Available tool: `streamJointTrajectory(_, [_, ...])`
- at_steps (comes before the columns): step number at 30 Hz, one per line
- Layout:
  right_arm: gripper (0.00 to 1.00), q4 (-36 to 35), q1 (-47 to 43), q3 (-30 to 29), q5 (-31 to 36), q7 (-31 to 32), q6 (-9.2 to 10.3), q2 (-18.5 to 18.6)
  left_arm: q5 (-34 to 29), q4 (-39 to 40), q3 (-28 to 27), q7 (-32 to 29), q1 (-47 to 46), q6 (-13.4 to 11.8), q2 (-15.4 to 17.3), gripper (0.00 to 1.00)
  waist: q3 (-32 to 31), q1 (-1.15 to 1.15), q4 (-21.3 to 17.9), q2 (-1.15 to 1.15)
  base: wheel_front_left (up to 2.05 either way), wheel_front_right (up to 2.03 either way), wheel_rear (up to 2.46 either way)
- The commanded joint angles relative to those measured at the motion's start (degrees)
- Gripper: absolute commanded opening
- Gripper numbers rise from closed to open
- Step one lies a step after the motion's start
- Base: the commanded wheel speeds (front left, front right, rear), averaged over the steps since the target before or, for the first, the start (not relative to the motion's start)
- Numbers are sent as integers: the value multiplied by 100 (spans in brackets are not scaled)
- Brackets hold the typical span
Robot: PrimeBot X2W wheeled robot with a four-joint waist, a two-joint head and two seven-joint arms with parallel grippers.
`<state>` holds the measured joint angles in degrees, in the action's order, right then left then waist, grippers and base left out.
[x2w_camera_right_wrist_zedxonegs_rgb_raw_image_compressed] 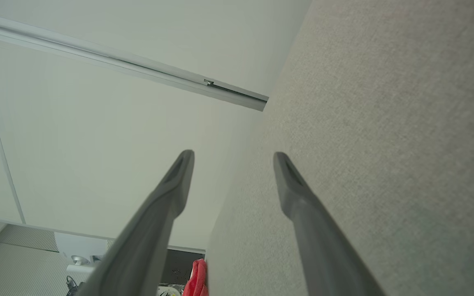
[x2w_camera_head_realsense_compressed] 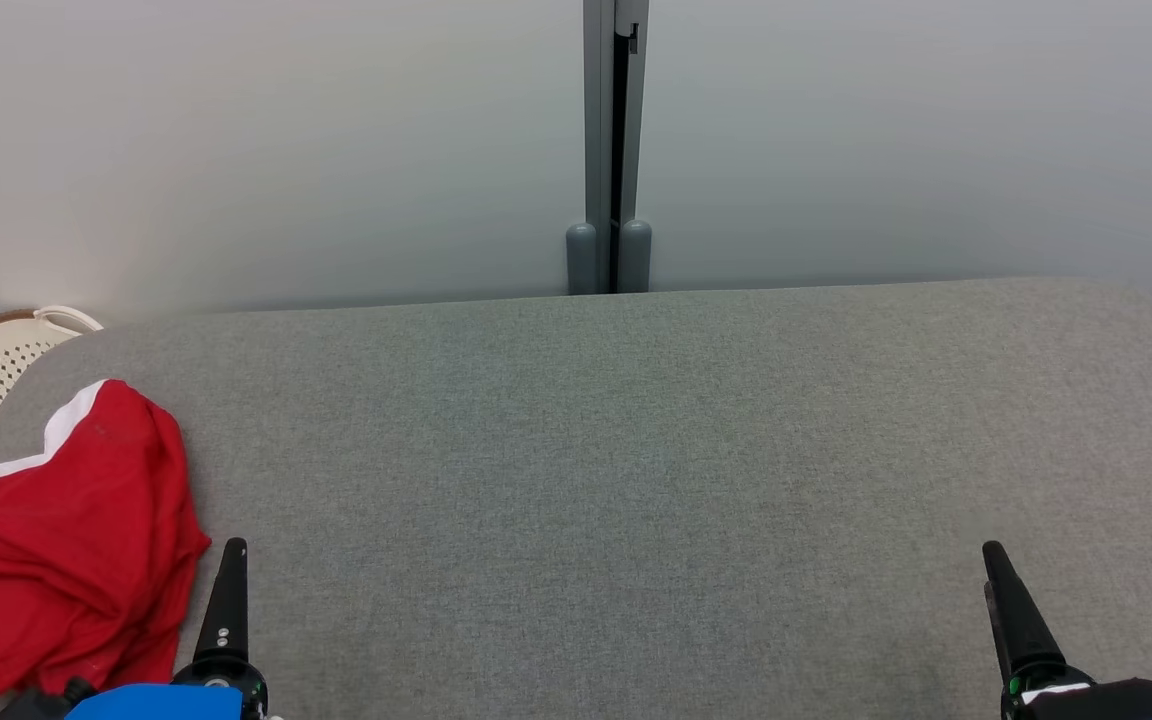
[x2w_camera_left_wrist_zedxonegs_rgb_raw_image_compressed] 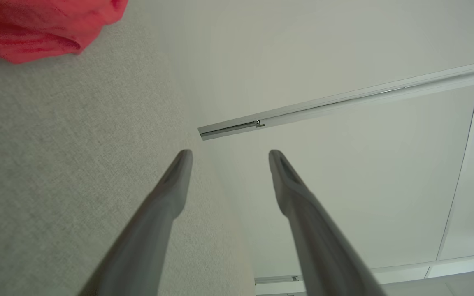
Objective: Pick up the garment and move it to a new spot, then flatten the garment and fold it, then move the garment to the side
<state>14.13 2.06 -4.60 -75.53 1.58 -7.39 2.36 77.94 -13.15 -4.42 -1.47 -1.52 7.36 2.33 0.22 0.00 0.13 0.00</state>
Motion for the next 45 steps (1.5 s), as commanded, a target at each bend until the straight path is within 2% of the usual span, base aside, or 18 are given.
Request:
streamJointTrajectory(1, [100, -193, 37, 29, 437, -89, -4, 34, -342, 191, 38, 79, -66, -9, 34, 100, 1, 0, 3, 0, 0, 0, 0])
streamJointTrajectory(22, [100, -746, -149, 479, 2857, -528, -7, 139, -2652, 697, 496, 517, 121, -183, 45, 100, -12, 0, 37, 0, 0, 0, 0])
streamJointTrajectory(29, [100, -829, -194, 547, 3459, -660, -8, 141, -3200, 822, 595, 649, 177, -275, 48, 100, -20, 0, 38, 0, 0, 0, 0])
streamJointTrajectory(45, [100, -1050, -300, 669, 4669, -937, -9, 157, -4289, 947, 791, 924, 275, -304, 53, 100, -19, 0, 27, 0, 0, 0, 0])
